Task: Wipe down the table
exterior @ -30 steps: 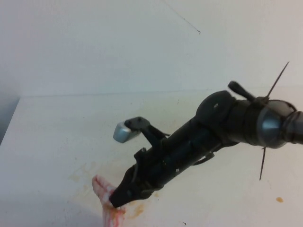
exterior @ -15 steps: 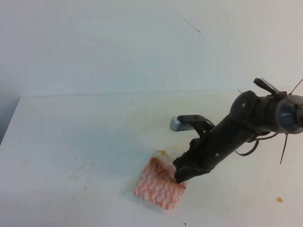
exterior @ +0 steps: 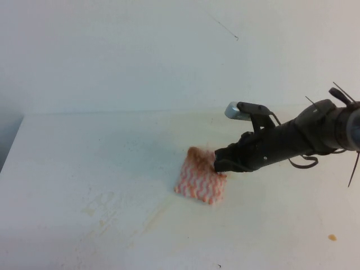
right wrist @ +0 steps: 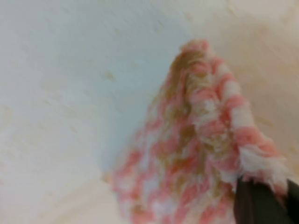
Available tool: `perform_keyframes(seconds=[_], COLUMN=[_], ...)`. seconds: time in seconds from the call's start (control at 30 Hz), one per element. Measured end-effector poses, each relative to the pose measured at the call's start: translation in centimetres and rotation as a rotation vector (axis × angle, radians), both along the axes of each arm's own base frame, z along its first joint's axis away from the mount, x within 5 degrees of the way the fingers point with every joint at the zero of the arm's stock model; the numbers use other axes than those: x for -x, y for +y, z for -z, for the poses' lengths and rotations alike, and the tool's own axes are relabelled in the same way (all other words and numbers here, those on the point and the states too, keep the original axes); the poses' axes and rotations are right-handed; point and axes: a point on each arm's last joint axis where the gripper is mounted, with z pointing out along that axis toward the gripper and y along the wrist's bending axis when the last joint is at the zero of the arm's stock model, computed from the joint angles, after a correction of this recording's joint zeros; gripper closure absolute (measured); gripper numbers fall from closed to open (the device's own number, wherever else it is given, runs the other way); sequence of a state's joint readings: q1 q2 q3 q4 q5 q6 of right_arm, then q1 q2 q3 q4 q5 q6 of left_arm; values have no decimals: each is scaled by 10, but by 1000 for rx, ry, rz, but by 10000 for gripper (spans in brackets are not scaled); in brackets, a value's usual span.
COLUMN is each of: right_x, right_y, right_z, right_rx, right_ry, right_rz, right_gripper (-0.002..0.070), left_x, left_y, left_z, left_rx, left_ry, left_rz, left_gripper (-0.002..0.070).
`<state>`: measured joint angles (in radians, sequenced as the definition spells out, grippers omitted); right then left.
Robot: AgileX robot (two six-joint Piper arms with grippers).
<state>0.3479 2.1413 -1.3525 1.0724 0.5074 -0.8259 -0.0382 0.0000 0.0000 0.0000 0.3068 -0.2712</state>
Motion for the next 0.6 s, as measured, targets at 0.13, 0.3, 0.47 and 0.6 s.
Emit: perform_keyframes(seconds=[0.13, 0.3, 0.47, 0.6], right_x=[-1, -4, 0, 19], right_y=[11, 22, 13, -1], right_z=[-10, -33, -87, -143], right_rx=[-138, -217, -145, -29], right_ry=[-67, -136, -295, -428], right_rz=[-54, -122, -130, -177], right_gripper=[658, 658, 658, 658], left_x=[0, 0, 0, 0], left_y=[0, 0, 0, 0], left_z=[0, 0, 0, 0], left_rx=[0, 0, 0, 0], left_ry=[0, 0, 0, 0], left_rz=[0, 0, 0, 0], left_gripper=[679, 679, 679, 679])
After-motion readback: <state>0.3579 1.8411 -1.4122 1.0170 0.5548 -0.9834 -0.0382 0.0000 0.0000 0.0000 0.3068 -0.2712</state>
